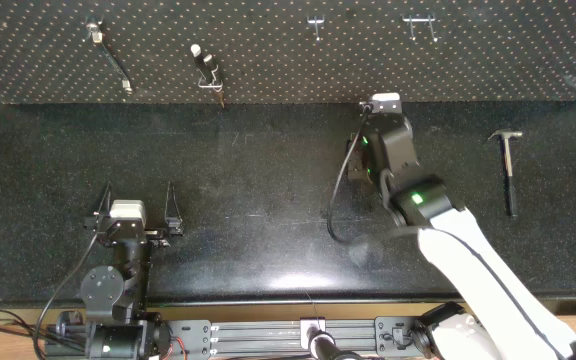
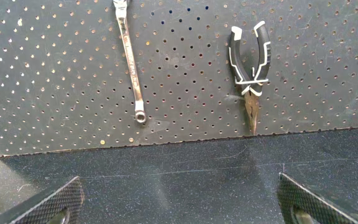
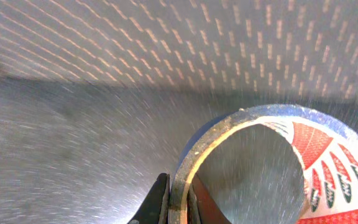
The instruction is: Place Tools Onto Pegboard
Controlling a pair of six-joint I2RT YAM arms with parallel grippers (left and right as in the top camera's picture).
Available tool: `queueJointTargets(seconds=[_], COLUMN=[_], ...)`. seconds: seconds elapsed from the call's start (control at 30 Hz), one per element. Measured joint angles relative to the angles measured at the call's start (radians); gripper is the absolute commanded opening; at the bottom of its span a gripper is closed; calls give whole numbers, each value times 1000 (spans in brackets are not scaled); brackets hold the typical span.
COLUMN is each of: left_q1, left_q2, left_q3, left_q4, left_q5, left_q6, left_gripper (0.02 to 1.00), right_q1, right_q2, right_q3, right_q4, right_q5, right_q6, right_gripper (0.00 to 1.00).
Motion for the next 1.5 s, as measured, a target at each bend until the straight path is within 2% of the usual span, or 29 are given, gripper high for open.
queueJointTargets(seconds=[0.23,0.53,1.1,1.3,1.5], left_q1=[0,0,0,0,0], left_q2=[0,0,0,0,0], left_q3=[0,0,0,0,0], left_q4=[0,0,0,0,0], left_q5=[0,2,2,3,3], left_q6=[0,0,0,0,0], left_gripper=[993,993,996,998,996], right_q1=[69,131,186,186,186], right_q2=[-142,-84,212,294,335], right_q3=[1,1,1,1,1], right_q4=[200,506,873,927,954], right_q5=[0,1,17,127,160], right_q6=[-220,-406,-563,-574,-600], right_gripper=[73,75,75,75,75])
